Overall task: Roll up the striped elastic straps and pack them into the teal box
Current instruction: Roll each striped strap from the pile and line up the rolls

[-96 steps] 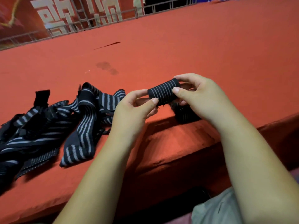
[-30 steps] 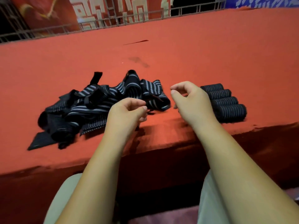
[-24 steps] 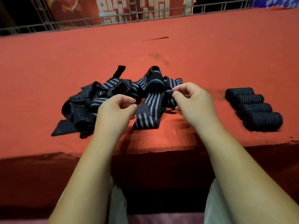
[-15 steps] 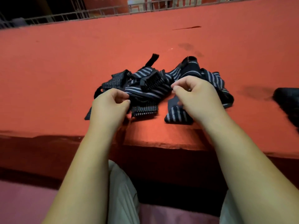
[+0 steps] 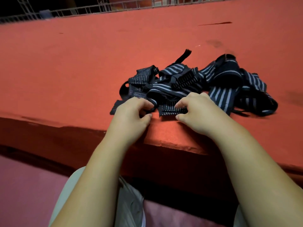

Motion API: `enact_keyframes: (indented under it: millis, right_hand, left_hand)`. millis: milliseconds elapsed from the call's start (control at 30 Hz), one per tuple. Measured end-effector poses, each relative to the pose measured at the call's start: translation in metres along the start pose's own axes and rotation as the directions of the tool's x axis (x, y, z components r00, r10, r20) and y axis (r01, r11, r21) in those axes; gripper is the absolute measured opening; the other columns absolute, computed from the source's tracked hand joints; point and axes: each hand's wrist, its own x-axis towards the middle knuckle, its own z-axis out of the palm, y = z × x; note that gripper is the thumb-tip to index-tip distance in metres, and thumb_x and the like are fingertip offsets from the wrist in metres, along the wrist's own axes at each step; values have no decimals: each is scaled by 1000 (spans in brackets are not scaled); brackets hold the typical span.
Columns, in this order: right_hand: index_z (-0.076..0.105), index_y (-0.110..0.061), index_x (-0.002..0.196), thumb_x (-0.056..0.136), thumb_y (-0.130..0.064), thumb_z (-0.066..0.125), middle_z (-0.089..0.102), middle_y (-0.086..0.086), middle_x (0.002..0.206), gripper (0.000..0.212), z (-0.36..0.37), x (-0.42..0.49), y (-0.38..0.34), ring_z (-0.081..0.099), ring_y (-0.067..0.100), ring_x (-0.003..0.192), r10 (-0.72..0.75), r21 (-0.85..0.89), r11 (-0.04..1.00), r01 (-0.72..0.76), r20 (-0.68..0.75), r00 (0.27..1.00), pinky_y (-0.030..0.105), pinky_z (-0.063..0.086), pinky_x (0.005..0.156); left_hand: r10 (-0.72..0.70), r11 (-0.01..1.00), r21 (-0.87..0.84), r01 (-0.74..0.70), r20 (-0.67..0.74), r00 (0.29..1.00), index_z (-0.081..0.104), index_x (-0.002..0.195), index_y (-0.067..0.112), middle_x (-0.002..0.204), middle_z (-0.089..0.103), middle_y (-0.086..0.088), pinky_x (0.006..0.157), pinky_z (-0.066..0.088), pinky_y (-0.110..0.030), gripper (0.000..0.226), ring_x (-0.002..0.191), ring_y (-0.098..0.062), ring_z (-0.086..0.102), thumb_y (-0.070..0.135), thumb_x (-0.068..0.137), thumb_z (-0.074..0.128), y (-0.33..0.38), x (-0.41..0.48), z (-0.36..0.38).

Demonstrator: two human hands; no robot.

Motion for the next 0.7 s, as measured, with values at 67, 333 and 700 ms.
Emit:
enact_keyframes:
  millis: [67, 333, 700]
  right_hand:
    - [72, -34, 132, 98, -39, 74, 61, -9, 126, 34, 1, 1, 1, 46, 22, 129, -17, 69, 997, 18, -23, 1000, 43, 45, 111]
    - [76, -37, 107, 97, -35, 73, 64, -20, 107, 10, 12, 4, -14, 52, 10, 117, -81, 303, 945, 127, -158, 984, 28, 39, 93]
    - [68, -37, 133, 88, -70, 70, 73, -21, 104, 56, 29, 2, -47, 60, 12, 115, -52, 384, 914, 135, -220, 974, 41, 49, 104]
  left_hand:
    - [-21, 999, 42, 23, -56, 998, 74, 119, 22, 113, 63, 8, 91, 44, -20, 37, 97, -13, 65, 6, 87, 80, 0, 5, -5]
    - [-239, 971, -8, 239, 13, 971, 68, 135, 37, 122, 60, 3, 99, 48, -29, 50, 106, -21, 66, 29, 87, 81, -27, 15, -14]
    - [-182, 956, -263, 130, -183, 966, 83, 82, 31, 84, 72, 11, 74, 44, -18, 10, 81, 1, 65, 34, 91, 84, -13, 19, -11]
